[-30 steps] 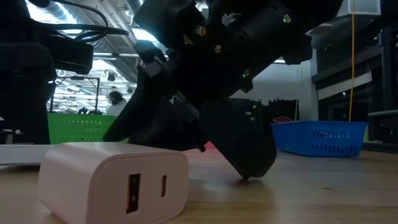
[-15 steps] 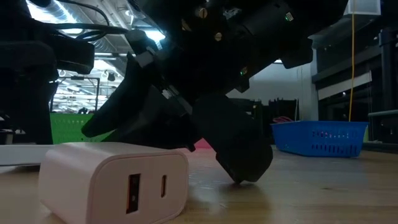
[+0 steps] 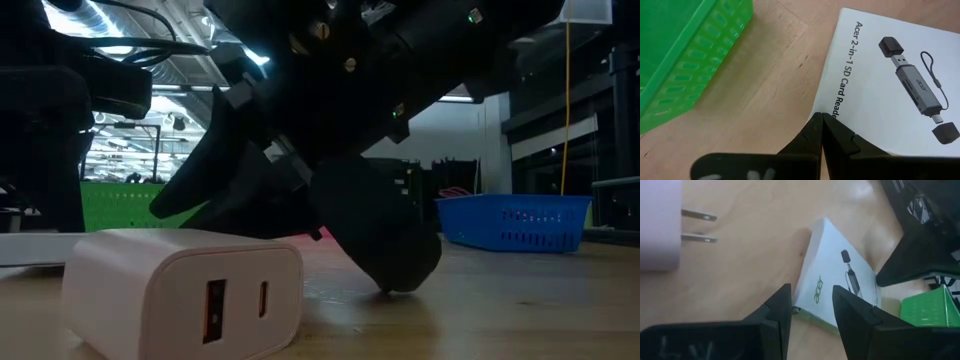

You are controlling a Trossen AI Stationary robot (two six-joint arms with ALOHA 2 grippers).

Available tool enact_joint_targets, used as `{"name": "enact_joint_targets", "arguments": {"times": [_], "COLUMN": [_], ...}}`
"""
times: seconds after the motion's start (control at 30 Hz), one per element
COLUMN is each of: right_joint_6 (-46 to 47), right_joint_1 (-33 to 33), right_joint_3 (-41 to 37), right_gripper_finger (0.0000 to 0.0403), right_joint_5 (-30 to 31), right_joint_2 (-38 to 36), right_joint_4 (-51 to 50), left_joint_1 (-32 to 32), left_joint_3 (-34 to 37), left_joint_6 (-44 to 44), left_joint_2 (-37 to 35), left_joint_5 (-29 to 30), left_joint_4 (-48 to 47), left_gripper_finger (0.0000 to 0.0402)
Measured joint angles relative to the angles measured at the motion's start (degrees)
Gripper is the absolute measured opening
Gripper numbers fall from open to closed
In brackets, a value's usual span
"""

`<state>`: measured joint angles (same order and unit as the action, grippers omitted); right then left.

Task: Pick and place items into bin
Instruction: Put the white card reader box into the red basket

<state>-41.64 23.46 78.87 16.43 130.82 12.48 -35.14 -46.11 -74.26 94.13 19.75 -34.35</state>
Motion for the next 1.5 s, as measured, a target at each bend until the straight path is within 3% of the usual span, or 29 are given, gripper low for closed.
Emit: {"name": "enact_joint_targets", "arguments": {"times": [0.33,1.07,1.23,1.5], "right_joint_6": [2.76,2.25,-2.01,-4.68], "right_joint_1": [0.0,-2.14,-2.14,-2.25], "right_joint_3": [0.04,0.01,0.3,5.39], "right_gripper_finger": [0.0122,0.0122,0.0122,0.0122], "right_joint_5": [0.0,-1.03,1.97,5.1], "right_joint_2": [-0.2,-0.22,-0.2,0.23], "right_joint_4": [-4.41,-4.42,-2.96,-8.65], "left_joint_1": [0.0,0.02,0.02,0.02], "left_joint_3": [0.0,0.04,0.09,0.11], "left_joint_6": [-0.07,1.53,1.79,3.02], "left_joint_2": [0.0,0.0,0.0,0.0], "left_joint_5": [-0.15,-1.07,-1.25,-1.59], "left_joint_4": [-0.02,1.23,1.89,2.86], "left_gripper_finger": [0.0003,0.0003,0.0003,0.0003]}}
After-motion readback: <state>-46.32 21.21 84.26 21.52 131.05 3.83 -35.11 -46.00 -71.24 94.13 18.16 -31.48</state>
